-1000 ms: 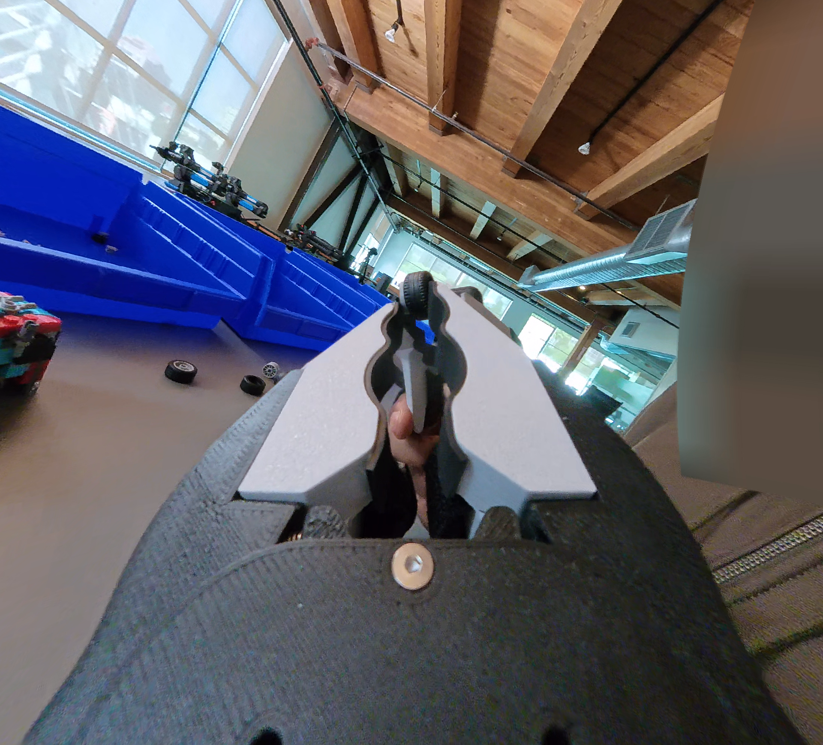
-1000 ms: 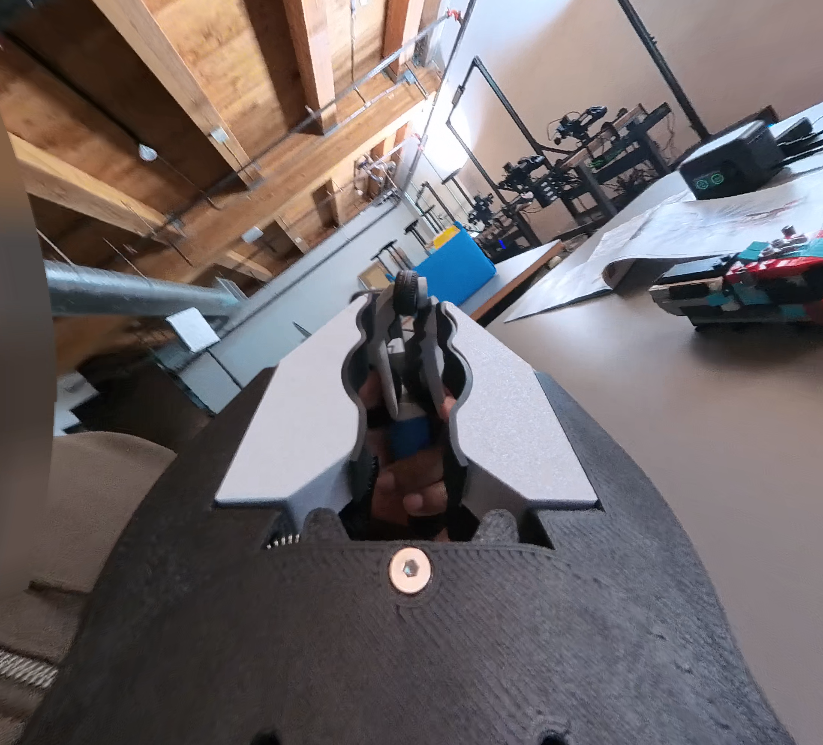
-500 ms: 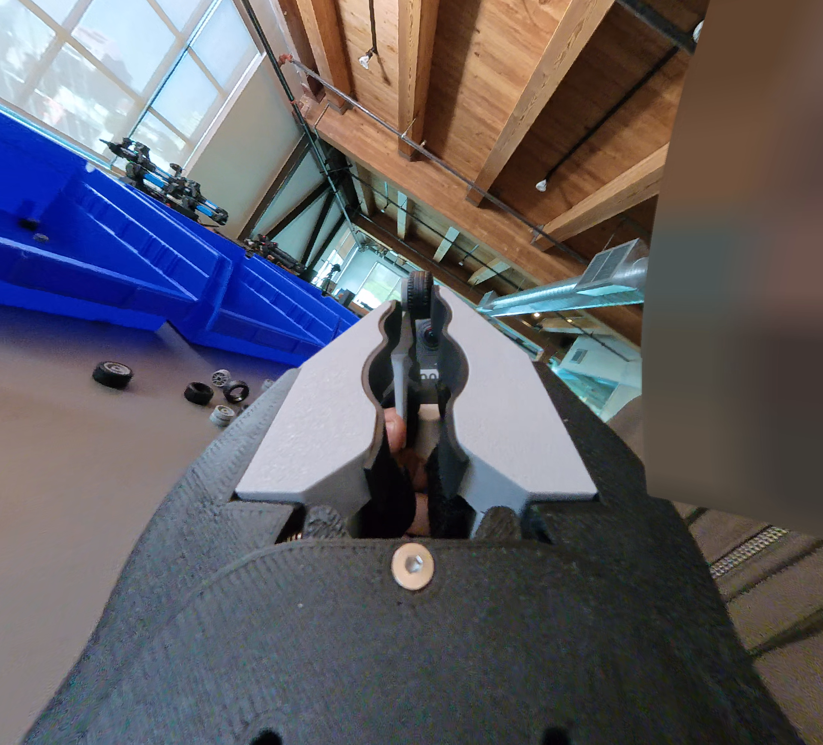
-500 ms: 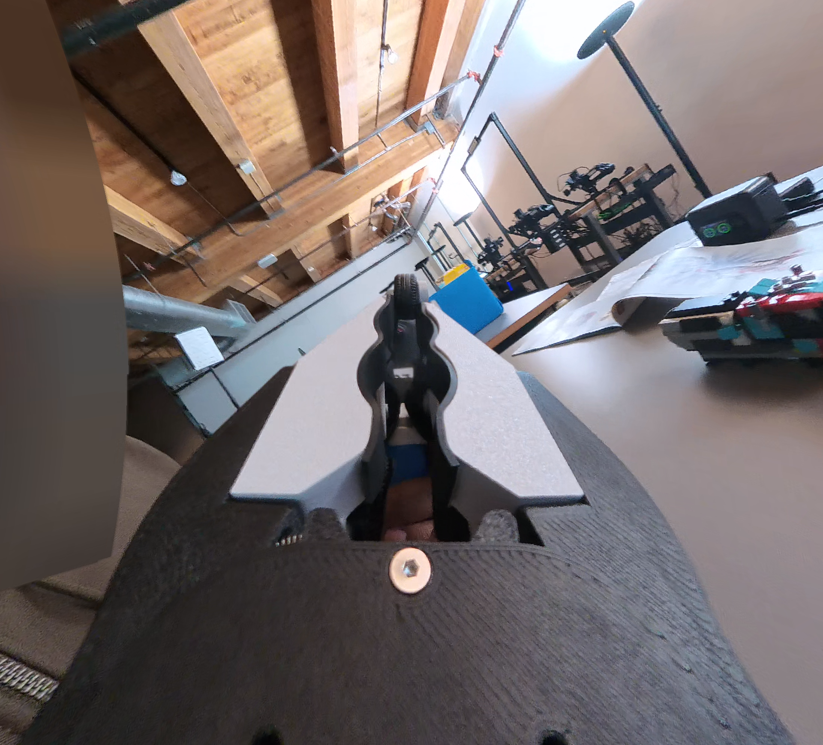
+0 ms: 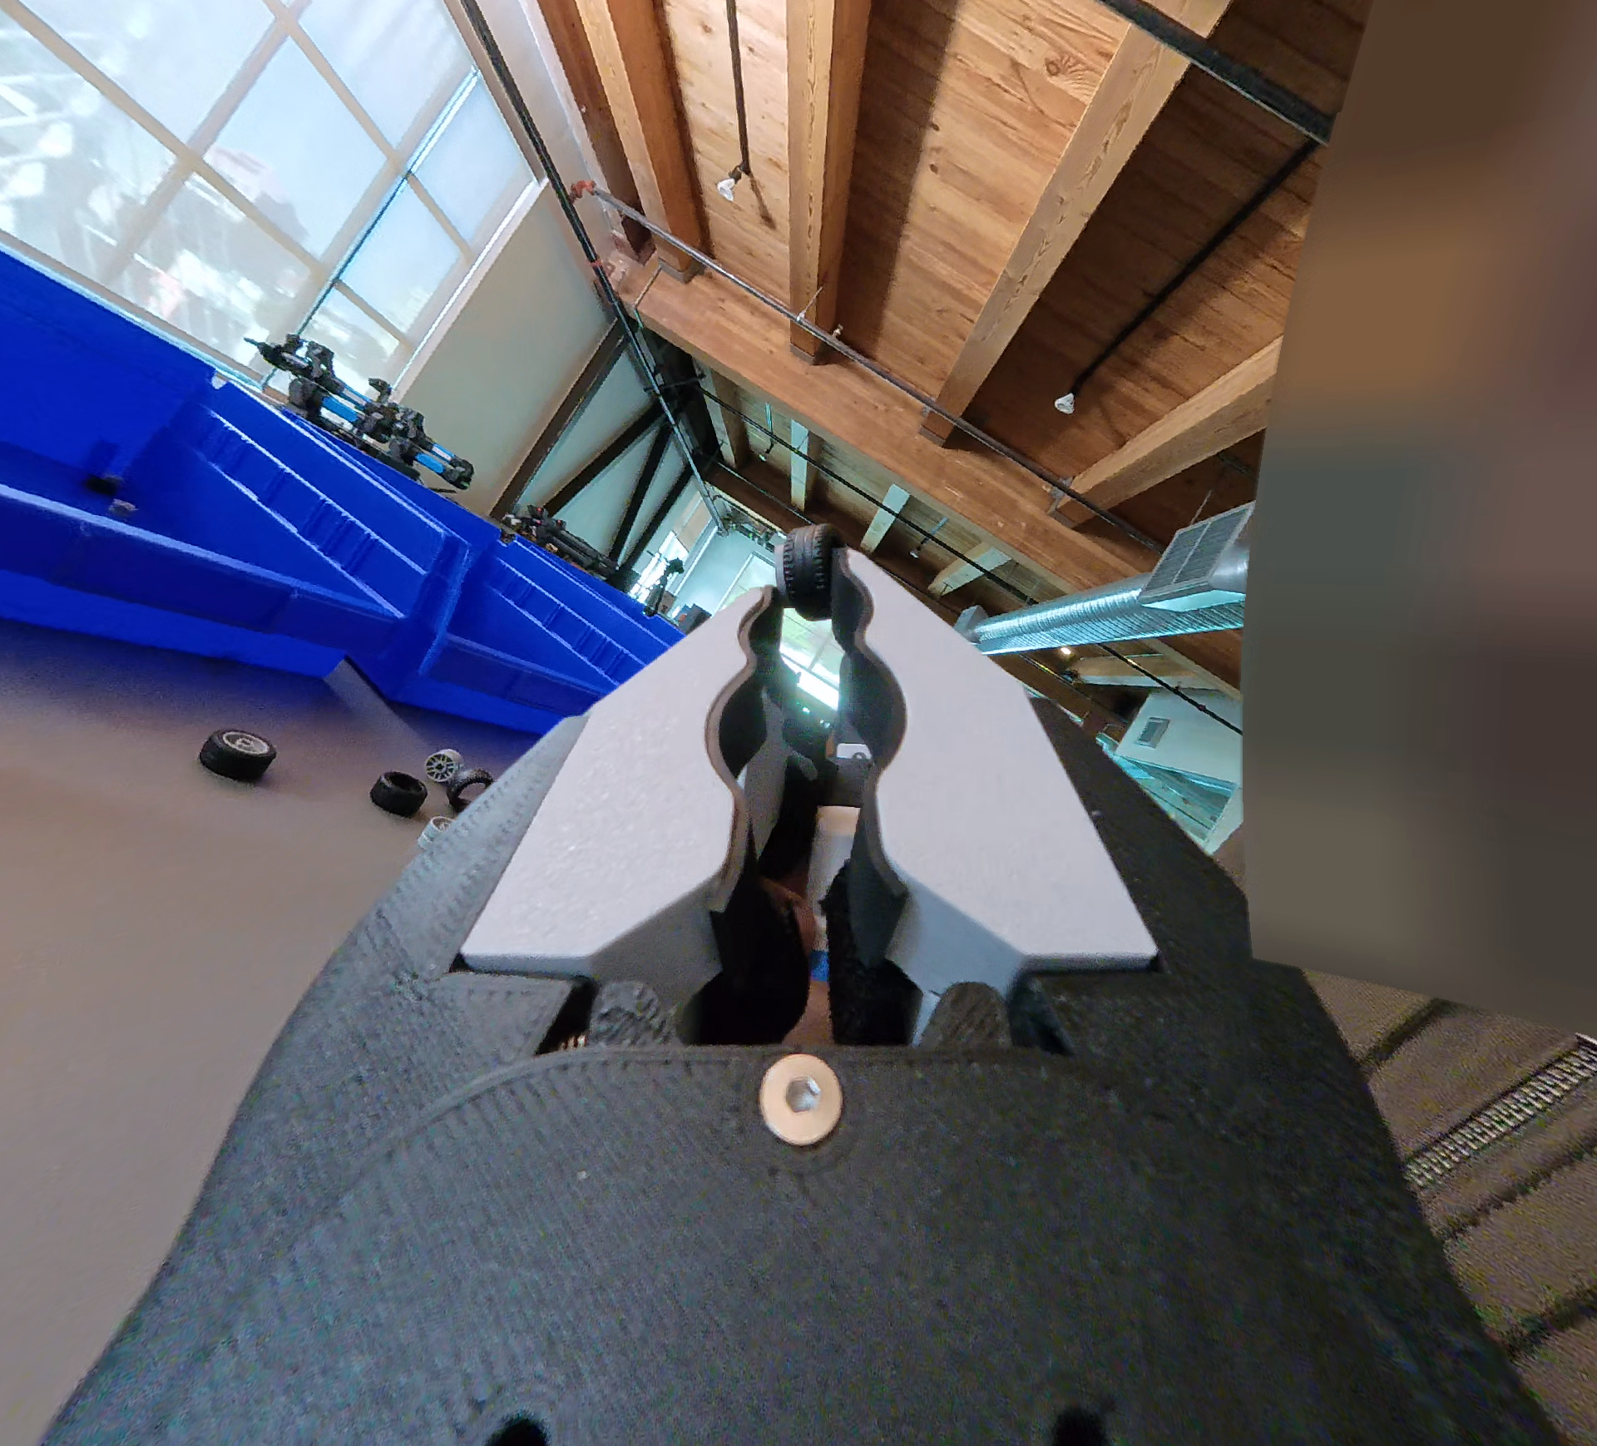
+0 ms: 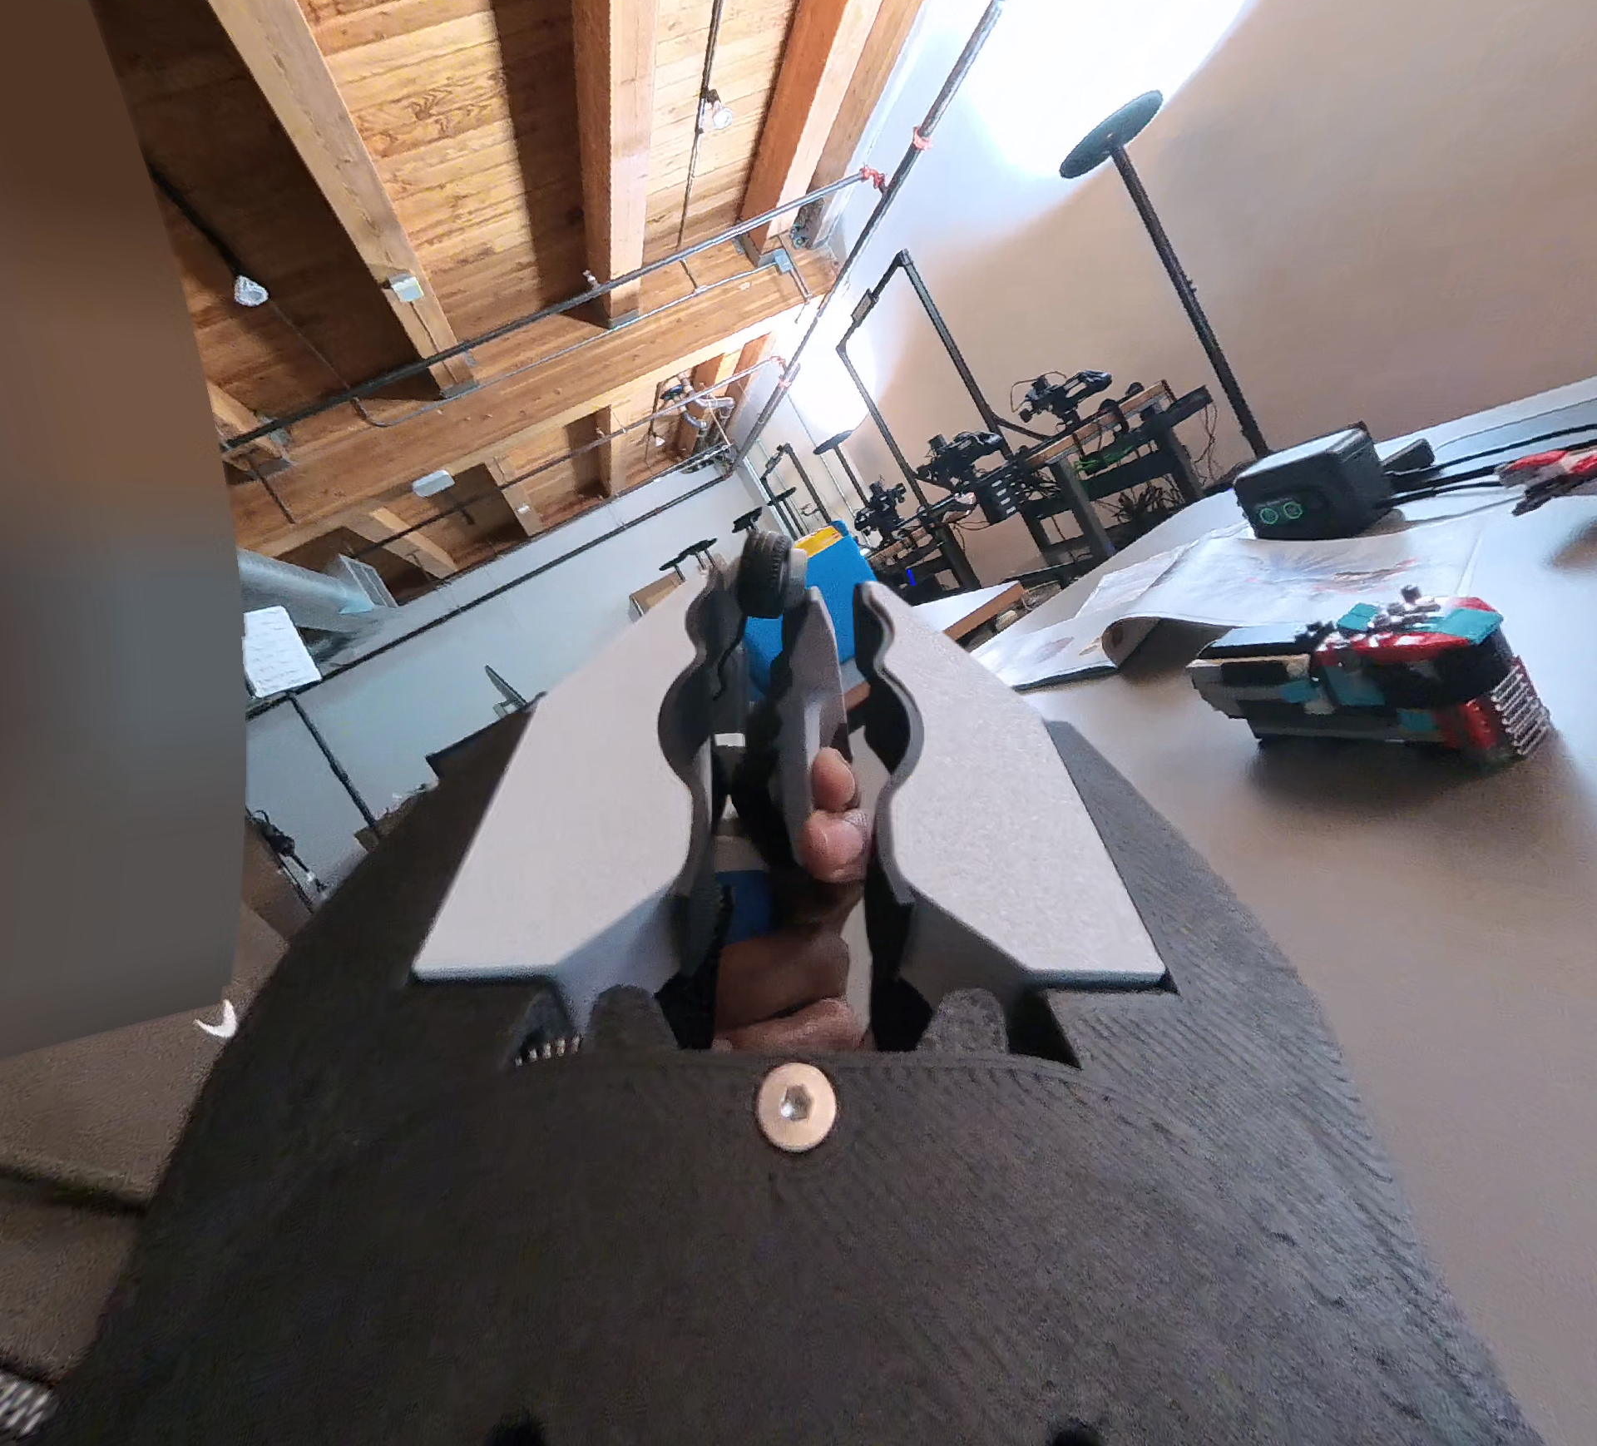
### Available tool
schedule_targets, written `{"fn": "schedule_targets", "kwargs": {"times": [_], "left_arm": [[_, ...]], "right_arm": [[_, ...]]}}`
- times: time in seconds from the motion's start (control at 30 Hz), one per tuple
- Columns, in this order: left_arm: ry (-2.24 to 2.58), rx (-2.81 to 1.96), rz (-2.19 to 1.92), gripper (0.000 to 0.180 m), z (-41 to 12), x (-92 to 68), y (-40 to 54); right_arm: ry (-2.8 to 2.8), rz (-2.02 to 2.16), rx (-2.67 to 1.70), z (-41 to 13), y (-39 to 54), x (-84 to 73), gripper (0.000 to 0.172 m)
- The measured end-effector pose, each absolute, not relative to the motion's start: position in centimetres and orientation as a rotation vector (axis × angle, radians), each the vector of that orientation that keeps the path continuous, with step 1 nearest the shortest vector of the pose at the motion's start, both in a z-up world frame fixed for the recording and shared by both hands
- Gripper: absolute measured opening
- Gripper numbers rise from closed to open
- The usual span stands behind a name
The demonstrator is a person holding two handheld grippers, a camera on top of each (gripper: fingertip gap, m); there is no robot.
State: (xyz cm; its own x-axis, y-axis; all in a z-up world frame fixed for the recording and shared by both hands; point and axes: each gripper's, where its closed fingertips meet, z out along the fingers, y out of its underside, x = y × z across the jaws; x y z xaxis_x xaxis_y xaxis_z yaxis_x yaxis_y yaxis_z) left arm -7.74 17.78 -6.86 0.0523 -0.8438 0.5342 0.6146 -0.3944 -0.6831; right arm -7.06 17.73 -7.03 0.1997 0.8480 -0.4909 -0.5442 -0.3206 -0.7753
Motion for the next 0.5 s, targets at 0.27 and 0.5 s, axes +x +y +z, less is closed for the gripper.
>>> {"fn": "schedule_targets", "kwargs": {"times": [0.27, 0.5], "left_arm": [[0.307, -1.17, -1.636, 0.012, -7.1, -6.5, 17.0], [0.288, -1.16, -1.725, 0.012, -7.1, -5.9, 16.7]], "right_arm": [[-0.381, 1.4, -1.19, -6.6, 17.1, -7.0, 0.015], [-0.344, 1.489, -1.143, -6.5, 16.8, -6.4, 0.015]]}}
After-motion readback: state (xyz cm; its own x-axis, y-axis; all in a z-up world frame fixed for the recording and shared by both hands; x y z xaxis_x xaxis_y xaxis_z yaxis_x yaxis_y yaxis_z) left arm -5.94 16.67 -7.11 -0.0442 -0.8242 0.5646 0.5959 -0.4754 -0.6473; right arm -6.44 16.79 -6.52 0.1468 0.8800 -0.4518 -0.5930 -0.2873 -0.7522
